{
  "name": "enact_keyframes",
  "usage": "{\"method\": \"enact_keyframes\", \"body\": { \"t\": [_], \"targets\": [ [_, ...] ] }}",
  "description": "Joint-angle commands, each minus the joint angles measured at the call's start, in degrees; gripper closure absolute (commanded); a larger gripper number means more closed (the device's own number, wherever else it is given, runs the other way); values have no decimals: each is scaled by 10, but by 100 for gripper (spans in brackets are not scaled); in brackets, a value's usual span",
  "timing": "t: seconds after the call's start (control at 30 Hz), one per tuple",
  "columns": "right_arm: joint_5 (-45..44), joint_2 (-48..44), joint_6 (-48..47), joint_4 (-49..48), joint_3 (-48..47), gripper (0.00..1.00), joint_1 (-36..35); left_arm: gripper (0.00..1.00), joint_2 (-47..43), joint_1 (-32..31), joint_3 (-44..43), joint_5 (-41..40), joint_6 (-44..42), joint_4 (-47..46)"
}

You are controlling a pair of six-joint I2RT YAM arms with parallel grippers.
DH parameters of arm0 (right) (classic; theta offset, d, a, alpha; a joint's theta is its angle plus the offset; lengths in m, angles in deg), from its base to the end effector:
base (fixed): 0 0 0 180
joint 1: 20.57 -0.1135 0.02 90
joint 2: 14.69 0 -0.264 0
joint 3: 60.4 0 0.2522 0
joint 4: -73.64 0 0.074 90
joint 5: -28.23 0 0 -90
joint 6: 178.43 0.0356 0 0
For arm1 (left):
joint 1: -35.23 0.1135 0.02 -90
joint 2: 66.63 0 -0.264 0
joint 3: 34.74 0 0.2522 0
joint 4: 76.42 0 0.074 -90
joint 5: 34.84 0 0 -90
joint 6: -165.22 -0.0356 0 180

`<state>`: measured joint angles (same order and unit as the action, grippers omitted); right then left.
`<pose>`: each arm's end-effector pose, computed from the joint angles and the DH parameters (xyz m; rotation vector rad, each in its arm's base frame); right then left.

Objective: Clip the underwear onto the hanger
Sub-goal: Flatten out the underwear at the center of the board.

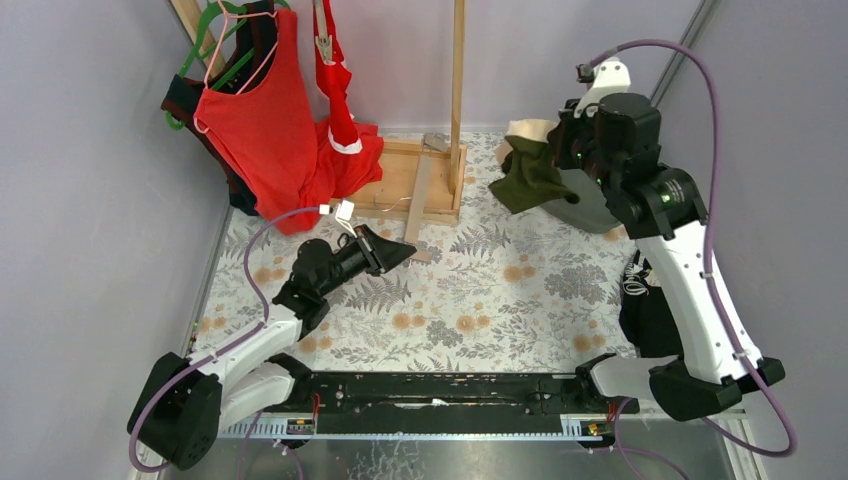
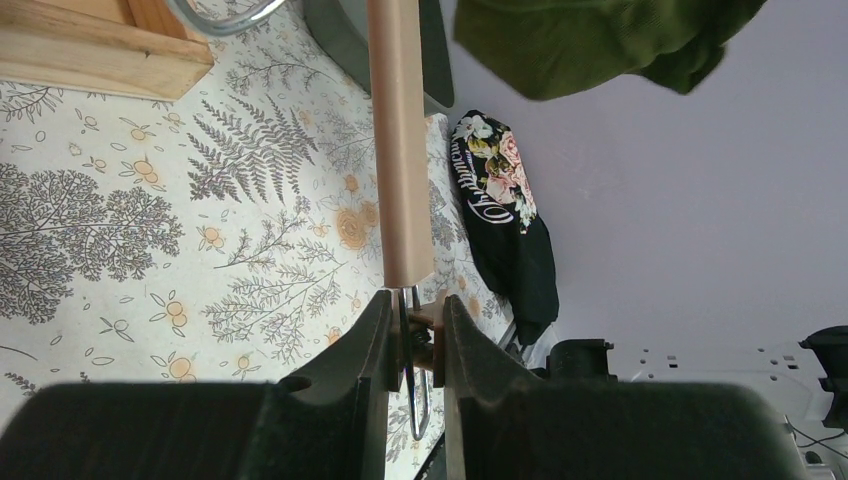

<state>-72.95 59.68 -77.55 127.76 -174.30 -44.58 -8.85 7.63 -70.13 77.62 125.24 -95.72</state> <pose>0.2301 0.0949 0.5008 -0.0714 1.8264 0.2522 0.1879 -0.1136 0.2350 -0.0175 1.8018 -1.3255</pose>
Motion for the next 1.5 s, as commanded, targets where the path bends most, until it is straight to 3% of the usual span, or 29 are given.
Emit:
{"method": "enact_keyframes", "body": {
  "t": [0.0,0.2,0.3,0.57,0.73,0.83,1.0,1.13,1.27,1.47],
  "targets": [
    [-39,19,-34,-34,-17,100,1,100,1,3,-9,-7,-12,-42],
    [-24,49,-31,3,-2,100,0,100,0,3,-5,-11,-12,-42],
    [37,57,-13,-2,66,100,-5,100,-2,4,-5,-13,-15,-39],
    [114,171,34,-69,219,100,-119,100,3,6,-5,-15,-24,-31],
    [207,175,57,-162,273,60,-170,100,11,8,-1,-15,-25,-35],
    [246,139,68,-205,301,48,-174,100,18,8,-1,-14,-25,-40],
    [134,73,62,-207,329,24,-174,100,35,9,-4,-10,-22,-52],
    [21,92,55,-166,318,19,-150,100,43,9,-7,-9,-21,-57],
    [65,151,74,-162,310,21,-62,100,45,9,-10,-11,-23,-58],
    [78,242,75,-157,267,21,-38,100,49,10,-12,-11,-25,-57]
  ]
}}
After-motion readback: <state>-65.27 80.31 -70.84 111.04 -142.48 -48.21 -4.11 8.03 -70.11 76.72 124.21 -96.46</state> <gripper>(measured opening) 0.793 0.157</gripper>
